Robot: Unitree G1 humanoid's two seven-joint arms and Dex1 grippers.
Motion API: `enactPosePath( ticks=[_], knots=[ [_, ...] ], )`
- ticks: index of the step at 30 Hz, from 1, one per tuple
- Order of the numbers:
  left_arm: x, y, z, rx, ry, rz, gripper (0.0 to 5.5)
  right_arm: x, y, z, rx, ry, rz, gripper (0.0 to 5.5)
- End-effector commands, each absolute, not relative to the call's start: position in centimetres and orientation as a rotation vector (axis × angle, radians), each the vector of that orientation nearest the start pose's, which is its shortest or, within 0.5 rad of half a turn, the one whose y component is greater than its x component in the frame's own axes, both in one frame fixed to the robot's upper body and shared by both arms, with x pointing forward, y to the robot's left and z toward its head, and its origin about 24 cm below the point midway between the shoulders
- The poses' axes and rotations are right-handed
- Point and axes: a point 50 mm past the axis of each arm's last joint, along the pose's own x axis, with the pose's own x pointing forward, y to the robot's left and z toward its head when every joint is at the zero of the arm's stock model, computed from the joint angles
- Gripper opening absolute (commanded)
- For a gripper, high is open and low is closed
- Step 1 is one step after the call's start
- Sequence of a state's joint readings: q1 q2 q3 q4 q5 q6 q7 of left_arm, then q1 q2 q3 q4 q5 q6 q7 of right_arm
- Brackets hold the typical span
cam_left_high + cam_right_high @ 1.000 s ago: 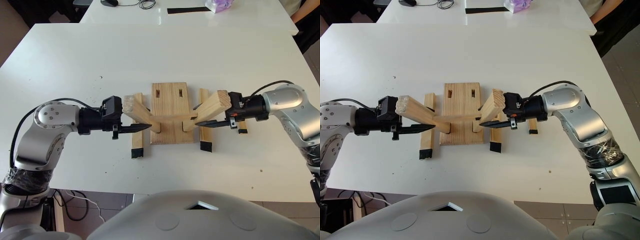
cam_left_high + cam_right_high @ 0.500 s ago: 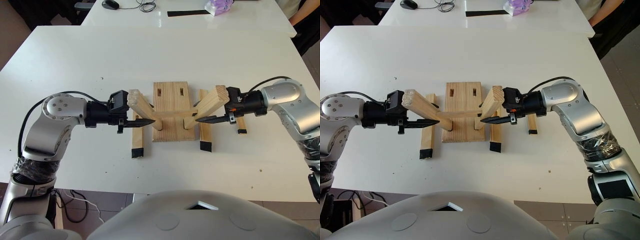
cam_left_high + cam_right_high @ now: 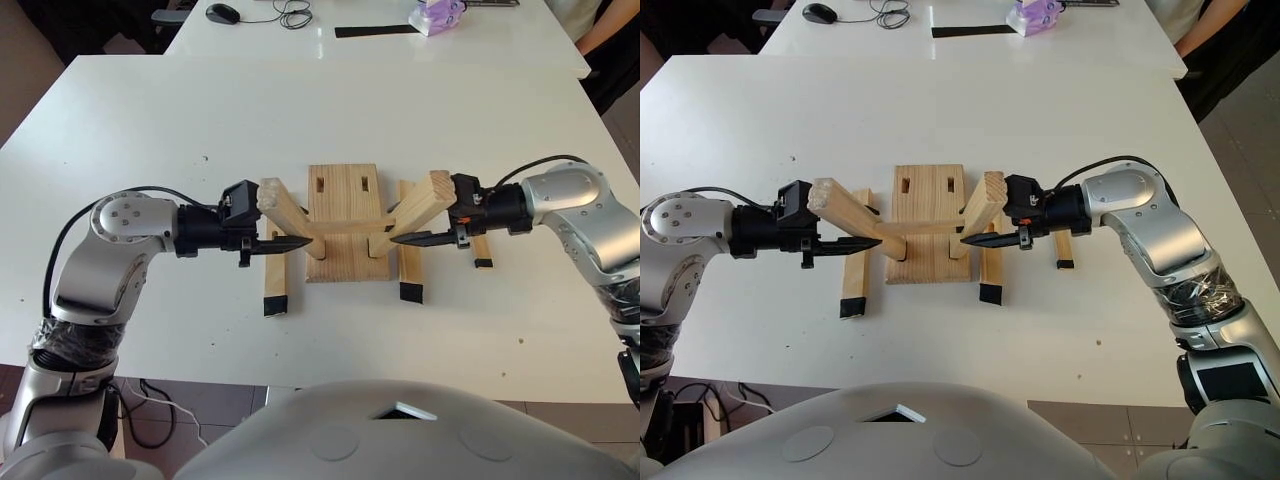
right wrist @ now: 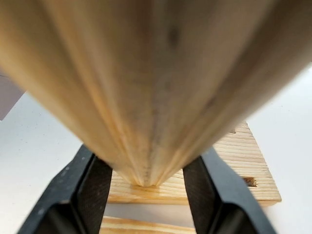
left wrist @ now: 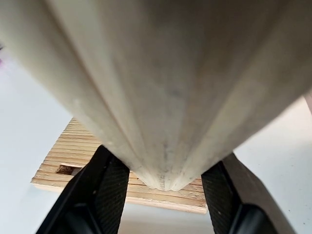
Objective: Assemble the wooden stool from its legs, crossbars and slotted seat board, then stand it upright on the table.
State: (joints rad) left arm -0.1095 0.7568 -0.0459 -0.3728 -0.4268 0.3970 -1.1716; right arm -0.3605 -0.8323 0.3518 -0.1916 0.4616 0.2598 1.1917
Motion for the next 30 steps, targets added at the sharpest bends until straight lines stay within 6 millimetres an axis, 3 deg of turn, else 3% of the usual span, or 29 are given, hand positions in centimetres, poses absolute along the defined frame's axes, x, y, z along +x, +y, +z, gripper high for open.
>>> enactPosePath(
  ticks=[1, 3, 4, 13, 24, 30],
  knots=[
    [22.0, 15.9, 11.3, 0.317, 0.197, -1.375, 2.06, 22.9, -13.5, 9.3, -0.464, 0.369, 1.623, 2.04],
    [22.2, 16.2, 10.8, 0.357, 0.202, -1.352, 2.06, 23.0, -13.5, 9.4, -0.465, 0.365, 1.62, 2.04],
    [22.3, 16.3, 10.6, 0.36, 0.207, -1.352, 2.43, 23.1, -13.5, 9.4, -0.466, 0.364, 1.619, 2.04],
    [22.2, 16.1, 11.5, 0.256, 0.192, -1.381, 3.72, 23.0, -13.6, 9.5, -0.468, 0.364, 1.622, 2.04],
    [24.2, 19.2, 10.1, 0.246, 0.275, -1.259, 3.75, 22.8, -13.8, 9.1, -0.462, 0.385, 1.612, 2.04],
    [23.2, 19.5, 10.3, 0.186, 0.319, -1.344, 3.75, 22.7, -13.9, 8.9, -0.46, 0.39, 1.606, 2.04]
  ],
)
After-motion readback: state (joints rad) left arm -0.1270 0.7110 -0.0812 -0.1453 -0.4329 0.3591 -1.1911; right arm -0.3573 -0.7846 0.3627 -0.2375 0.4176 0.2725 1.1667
